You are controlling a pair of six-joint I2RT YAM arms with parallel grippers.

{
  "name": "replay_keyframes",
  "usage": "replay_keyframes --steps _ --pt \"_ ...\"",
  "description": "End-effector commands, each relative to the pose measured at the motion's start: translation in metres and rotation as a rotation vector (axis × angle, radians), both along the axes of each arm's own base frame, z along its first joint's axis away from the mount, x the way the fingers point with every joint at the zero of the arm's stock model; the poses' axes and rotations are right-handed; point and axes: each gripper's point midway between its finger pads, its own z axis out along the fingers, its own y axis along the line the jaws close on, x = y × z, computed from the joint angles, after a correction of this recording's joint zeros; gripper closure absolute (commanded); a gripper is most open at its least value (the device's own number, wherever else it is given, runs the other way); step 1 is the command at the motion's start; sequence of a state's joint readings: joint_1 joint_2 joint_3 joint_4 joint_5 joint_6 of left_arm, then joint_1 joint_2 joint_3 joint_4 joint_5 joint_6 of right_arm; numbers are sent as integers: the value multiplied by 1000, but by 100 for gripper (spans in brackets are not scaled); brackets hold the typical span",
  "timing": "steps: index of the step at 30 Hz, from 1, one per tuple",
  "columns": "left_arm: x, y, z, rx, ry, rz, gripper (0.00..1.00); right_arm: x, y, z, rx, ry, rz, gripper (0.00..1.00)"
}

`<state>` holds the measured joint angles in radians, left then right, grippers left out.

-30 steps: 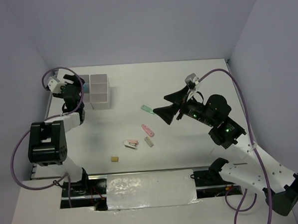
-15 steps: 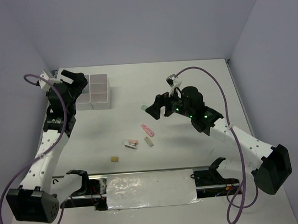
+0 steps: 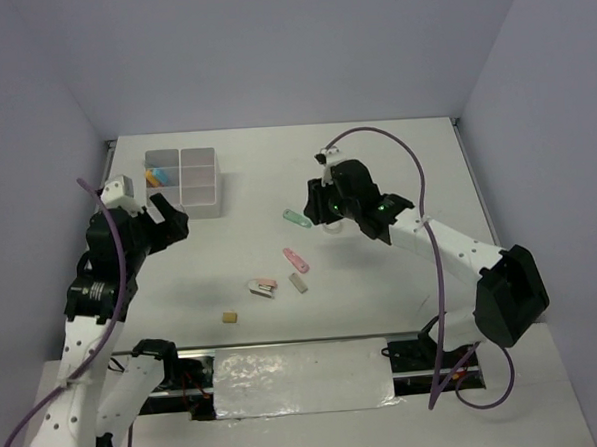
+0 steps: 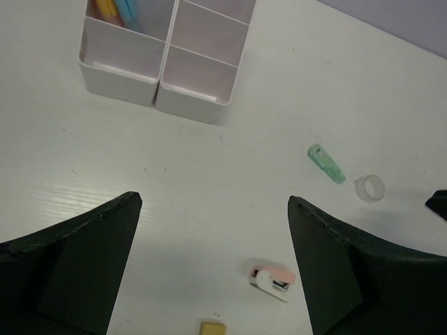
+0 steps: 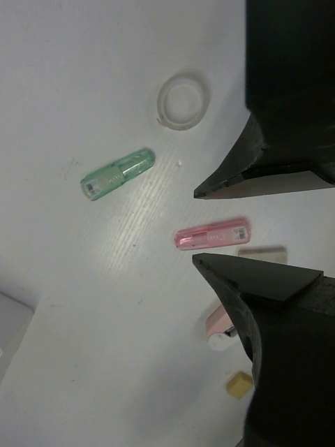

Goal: Sort the stationery into containers
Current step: Pick up the stationery from the center of the board.

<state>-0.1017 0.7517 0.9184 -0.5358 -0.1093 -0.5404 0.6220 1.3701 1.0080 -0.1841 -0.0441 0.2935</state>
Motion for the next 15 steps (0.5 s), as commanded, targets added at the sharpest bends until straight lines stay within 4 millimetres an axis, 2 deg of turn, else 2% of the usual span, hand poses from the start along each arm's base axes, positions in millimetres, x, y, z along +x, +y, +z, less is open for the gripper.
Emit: replay_keyframes --steps 1,3,4,5,7,8,9,11,12,13,14,15 --pt "-13 8 -17 125 2 -46 1 11 0 7 -70 -36 47 55" --pt "-16 2 -10 108 -29 -74 1 10 4 -5 -118 -9 106 55" --pt "-17 3 -2 111 -58 -75 2 14 7 0 -131 -17 124 56" --pt "-17 6 1 112 -76 -59 2 16 6 -12 -162 14 121 57" --pt "-19 16 2 120 -70 -8 1 14 4 -18 -192 49 124 57" --pt "-21 16 1 120 -71 -8 1 15 4 -19 -203 42 133 53" --pt "-21 10 1 110 -75 -37 1 16 3 -19 -212 37 126 44" --pt "-22 6 1 103 -87 -64 1 26 -2 -21 -268 10 113 38" --pt "-22 5 2 102 -90 -70 1 32 -4 -23 -289 6 110 36" --pt "-21 5 2 102 -88 -70 1 40 1 -10 -297 -22 124 36" --pt "-21 5 2 102 -90 -68 1 39 -1 -28 -356 27 153 36" --pt "-21 5 2 103 -88 -67 1 43 1 -29 -372 30 166 36"
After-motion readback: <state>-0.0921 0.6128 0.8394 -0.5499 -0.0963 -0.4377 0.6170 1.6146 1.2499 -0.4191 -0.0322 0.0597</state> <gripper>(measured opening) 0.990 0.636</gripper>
